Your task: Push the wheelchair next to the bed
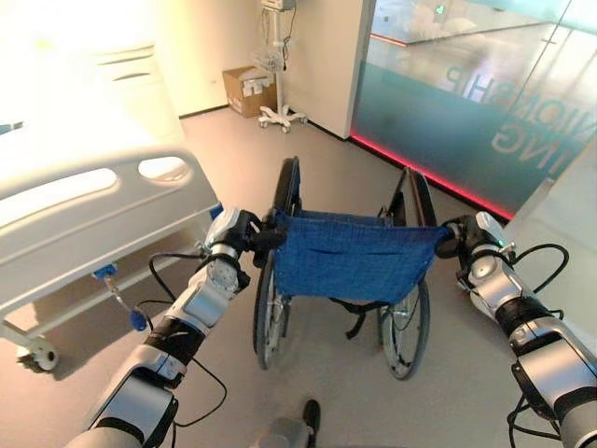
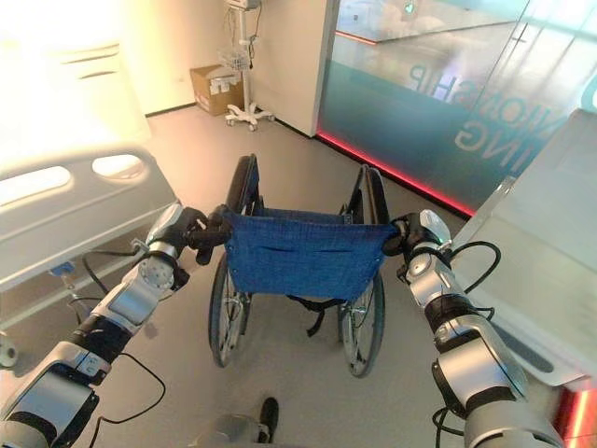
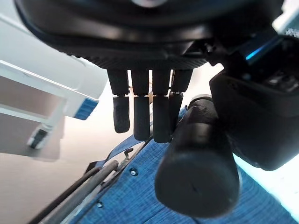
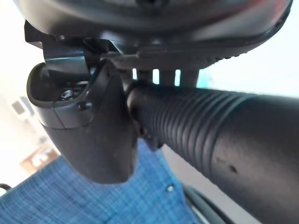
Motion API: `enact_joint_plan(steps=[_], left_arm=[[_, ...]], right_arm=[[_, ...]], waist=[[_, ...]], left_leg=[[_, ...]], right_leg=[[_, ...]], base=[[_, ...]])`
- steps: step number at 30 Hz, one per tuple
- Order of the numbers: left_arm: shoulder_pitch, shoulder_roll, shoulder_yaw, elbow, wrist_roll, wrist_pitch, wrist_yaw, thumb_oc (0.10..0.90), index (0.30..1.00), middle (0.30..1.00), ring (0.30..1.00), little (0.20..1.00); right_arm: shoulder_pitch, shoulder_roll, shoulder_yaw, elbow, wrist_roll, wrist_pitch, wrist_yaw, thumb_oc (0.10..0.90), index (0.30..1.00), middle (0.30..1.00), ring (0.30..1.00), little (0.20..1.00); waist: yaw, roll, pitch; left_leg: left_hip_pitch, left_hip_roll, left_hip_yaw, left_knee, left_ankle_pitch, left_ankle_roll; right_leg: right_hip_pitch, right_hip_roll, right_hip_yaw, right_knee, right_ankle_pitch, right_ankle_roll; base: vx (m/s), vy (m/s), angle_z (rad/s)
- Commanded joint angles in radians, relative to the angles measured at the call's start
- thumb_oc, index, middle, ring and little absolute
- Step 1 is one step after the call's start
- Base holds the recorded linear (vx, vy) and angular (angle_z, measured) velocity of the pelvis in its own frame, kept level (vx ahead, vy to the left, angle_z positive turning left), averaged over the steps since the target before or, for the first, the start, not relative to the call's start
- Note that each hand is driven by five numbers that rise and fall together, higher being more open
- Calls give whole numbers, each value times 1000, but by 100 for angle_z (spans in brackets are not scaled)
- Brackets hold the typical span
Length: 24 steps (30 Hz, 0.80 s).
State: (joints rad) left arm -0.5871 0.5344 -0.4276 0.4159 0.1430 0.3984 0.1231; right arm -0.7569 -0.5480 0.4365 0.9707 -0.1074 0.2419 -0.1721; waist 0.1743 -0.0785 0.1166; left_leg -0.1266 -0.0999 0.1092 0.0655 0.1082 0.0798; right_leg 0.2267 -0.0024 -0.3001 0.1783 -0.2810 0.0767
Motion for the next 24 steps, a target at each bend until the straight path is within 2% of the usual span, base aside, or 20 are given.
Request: enact_joint_plan(steps=[1, 2, 4, 5, 7, 8, 9, 11, 14, 16, 19, 20, 21, 22, 24], left_arm=[[131, -27, -141, 61, -28, -35, -131, 400, 300, 300, 300, 300], [129, -28, -143, 64, -29, -35, -132, 400, 300, 300, 300, 300], [105, -34, -162, 86, -34, -40, -134, 400, 300, 300, 300, 300], [95, -40, -167, 89, -31, -36, -134, 400, 300, 300, 300, 300], [49, -31, -187, 109, -50, -37, -134, 400, 300, 300, 300, 300], [45, -29, -188, 111, -53, -37, -134, 400, 300, 300, 300, 300], [28, -26, -189, 115, -59, -35, -133, 400, 300, 300, 300, 300], [20, -22, -179, 113, -58, -43, -133, 400, 300, 300, 300, 300], [36, -19, -166, 103, -49, -46, -132, 400, 300, 300, 300, 300], [67, -26, -151, 100, -30, -43, -122, 400, 300, 300, 300, 300], [95, -38, -147, 102, -60, -34, -131, 400, 300, 300, 300, 300], [108, -54, -145, 119, -45, -35, -130, 400, 300, 300, 300, 300], [105, -58, -148, 126, -47, -37, -128, 400, 300, 300, 300, 300], [92, -69, -156, 142, -59, -39, -122, 400, 300, 300, 300, 300], [67, -90, -161, 167, -71, -52, -118, 400, 300, 300, 300, 300]], right_arm=[[5, 25, 127, -74, -44, -128, 169, 400, 300, 300, 300, 300], [7, 24, 126, -76, -43, -128, 169, 400, 300, 300, 300, 300], [5, 19, 124, -83, -33, -129, 162, 400, 300, 300, 300, 300], [1, 20, 122, -81, -32, -130, 160, 400, 300, 300, 300, 300], [-19, 24, 130, -69, -16, -135, 137, 400, 300, 300, 300, 300], [-20, 25, 129, -69, -16, -137, 135, 400, 300, 300, 300, 300], [-33, 23, 128, -73, -14, -135, 134, 400, 300, 300, 300, 300], [-58, 10, 129, -97, -11, -113, 141, 400, 300, 300, 300, 300], [-71, 1, 134, -135, 1, -80, 145, 400, 300, 300, 300, 300], [-78, -13, 139, -153, 18, -68, 171, 400, 300, 300, 300, 300], [-73, -23, 147, -181, 18, -47, 200, 400, 300, 300, 300, 300], [-54, -32, 145, -204, 14, -43, 213, 400, 300, 300, 300, 300], [-48, -34, 142, -208, 6, -43, 218, 400, 300, 300, 300, 300], [-41, -44, 143, -213, 0, -49, 225, 400, 300, 300, 300, 300], [-29, -54, 145, -210, -7, -49, 212, 400, 300, 300, 300, 300]], waist=[[38, 19, 37], [33, 20, 36], [0, 48, 49], [-9, 52, 58], [-41, 47, 97], [-43, 45, 102], [-50, 41, 112], [-54, 48, 126], [-51, 36, 124], [-48, 18, 106], [-66, 17, 88], [-88, 21, 77], [-94, 23, 77], [-108, 25, 78], [-126, 25, 84]], left_leg=[[5, -20, -65, -9, -33, 8], [13, -18, -73, -10, -35, 7], [68, 22, -116, -5, -56, -8], [87, 27, -129, -4, -66, -11], [133, 49, -172, -2, -122, -18], [138, 50, -175, -1, -130, -20], [151, 65, -190, 1, -152, -28], [164, 103, -209, 9, -181, -46], [157, 136, -221, 27, -196, -70], [148, 186, -215, 37, -183, -105], [167, 236, -198, 26, -148, -127], [178, 274, -171, 20, -89, -151], [168, 288, -156, 31, -54, -157], [141, 312, -127, 60, 6, -167], [105, 326, -83, 105, 44, -171]], right_leg=[[-95, -24, 123, 227, 384, 78], [-110, -34, 122, 230, 387, 78], [-223, -92, 113, 167, 374, 56], [-242, -108, 110, 151, 380, 51], [-341, -188, 149, 19, 476, 64], [-344, -197, 152, -2, 488, 68], [-373, -234, 162, -118, 505, 77], [-372, -255, 177, -218, 513, 91], [-354, -266, 184, -218, 515, 100], [-317, -248, 145, -197, 468, 109], [-313, -220, 134, -122, 419, 92], [-300, -200, 107, -111, 401, 72], [-292, -194, 97, -114, 396, 63], [-270, -180, 77, -123, 383, 43], [-244, -162, 55, -133, 359, 15]], base=[[203, -22, 26], [275, -102, 34], [273, -237, 19], [227, -325, 10], [203, -379, 13], [223, -424, 21], [205, -385, 37], [199, -406, 49], [154, -456, 41], [241, -588, 61], [248, -348, 77], [202, -259, 51], [219, -352, 61], [118, -248, 55], [164, -362, 69]])
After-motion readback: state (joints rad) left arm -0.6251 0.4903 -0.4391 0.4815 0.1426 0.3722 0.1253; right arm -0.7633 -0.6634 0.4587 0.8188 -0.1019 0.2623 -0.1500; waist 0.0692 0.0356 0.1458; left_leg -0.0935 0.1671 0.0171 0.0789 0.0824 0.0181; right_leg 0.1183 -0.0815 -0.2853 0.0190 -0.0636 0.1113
